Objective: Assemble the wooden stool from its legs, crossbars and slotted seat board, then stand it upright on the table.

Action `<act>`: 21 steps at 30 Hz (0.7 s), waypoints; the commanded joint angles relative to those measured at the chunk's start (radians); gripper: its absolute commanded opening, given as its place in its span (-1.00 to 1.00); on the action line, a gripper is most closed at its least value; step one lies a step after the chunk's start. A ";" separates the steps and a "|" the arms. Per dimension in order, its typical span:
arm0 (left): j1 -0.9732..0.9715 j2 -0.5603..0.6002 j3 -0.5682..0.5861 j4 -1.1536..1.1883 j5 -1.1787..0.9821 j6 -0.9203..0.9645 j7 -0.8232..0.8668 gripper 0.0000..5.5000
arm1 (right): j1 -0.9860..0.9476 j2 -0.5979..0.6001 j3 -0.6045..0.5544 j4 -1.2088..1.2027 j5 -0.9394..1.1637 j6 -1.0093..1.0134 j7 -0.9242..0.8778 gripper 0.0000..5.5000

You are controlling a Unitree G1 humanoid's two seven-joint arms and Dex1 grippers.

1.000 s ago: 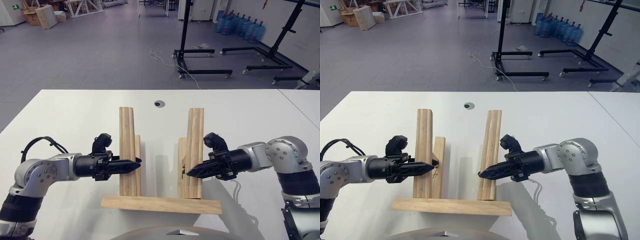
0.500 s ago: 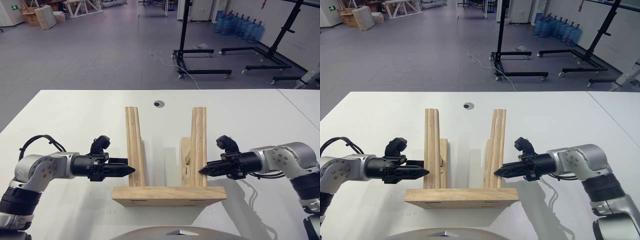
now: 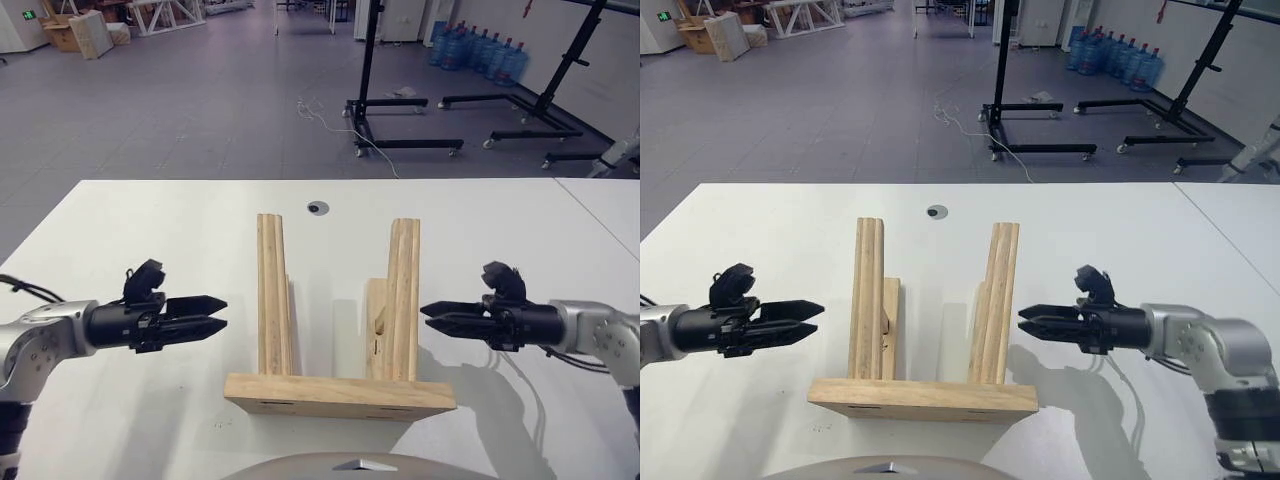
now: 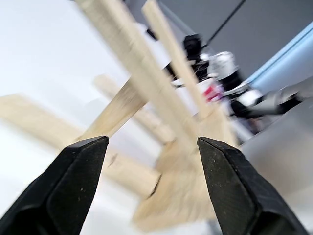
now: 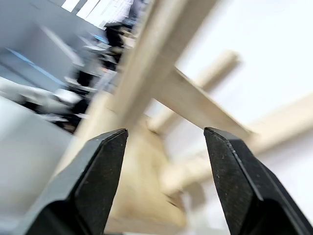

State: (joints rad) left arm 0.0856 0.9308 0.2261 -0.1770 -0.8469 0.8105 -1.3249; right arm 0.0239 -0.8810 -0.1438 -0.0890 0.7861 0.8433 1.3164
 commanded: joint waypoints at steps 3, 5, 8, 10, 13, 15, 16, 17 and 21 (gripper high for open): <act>0.223 0.055 -0.046 -0.025 0.246 -0.251 -0.031 0.21 | 0.198 0.005 0.010 0.047 -0.170 -0.291 0.047 0.04; 0.304 0.048 -0.096 -0.041 0.414 -0.431 0.018 0.21 | 0.255 -0.024 0.025 0.048 -0.251 -0.446 0.100 0.04; 0.373 0.014 -0.153 -0.071 0.591 -0.674 0.085 0.21 | 0.326 -0.024 0.037 0.047 -0.363 -0.712 0.154 0.04; 0.384 -0.025 -0.184 -0.076 0.650 -0.785 0.128 0.21 | 0.325 0.020 0.040 0.047 -0.383 -0.797 0.136 0.04; 0.361 -0.080 -0.217 -0.053 0.708 -0.883 0.200 0.21 | 0.318 0.090 0.060 0.021 -0.395 -0.873 0.079 0.04; 0.354 -0.099 -0.236 -0.049 0.738 -0.924 0.232 0.21 | 0.328 0.126 0.070 -0.019 -0.391 -0.886 0.037 0.04; 0.358 -0.104 -0.242 -0.055 0.743 -0.934 0.242 0.21 | 0.337 0.141 0.073 -0.039 -0.390 -0.889 0.014 0.04; 0.361 -0.108 -0.248 -0.061 0.743 -0.941 0.249 0.21 | 0.344 0.156 0.076 -0.055 -0.387 -0.886 -0.007 0.04; 0.349 -0.124 -0.288 -0.100 0.736 -0.945 0.259 0.21 | 0.318 0.204 0.099 -0.051 -0.395 -0.893 -0.064 0.04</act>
State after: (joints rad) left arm 0.4472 0.8126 -0.0337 -0.2422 -0.1204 -0.1321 -1.0735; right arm 0.3724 -0.7003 -0.0641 -0.1362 0.3974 -0.0368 1.2766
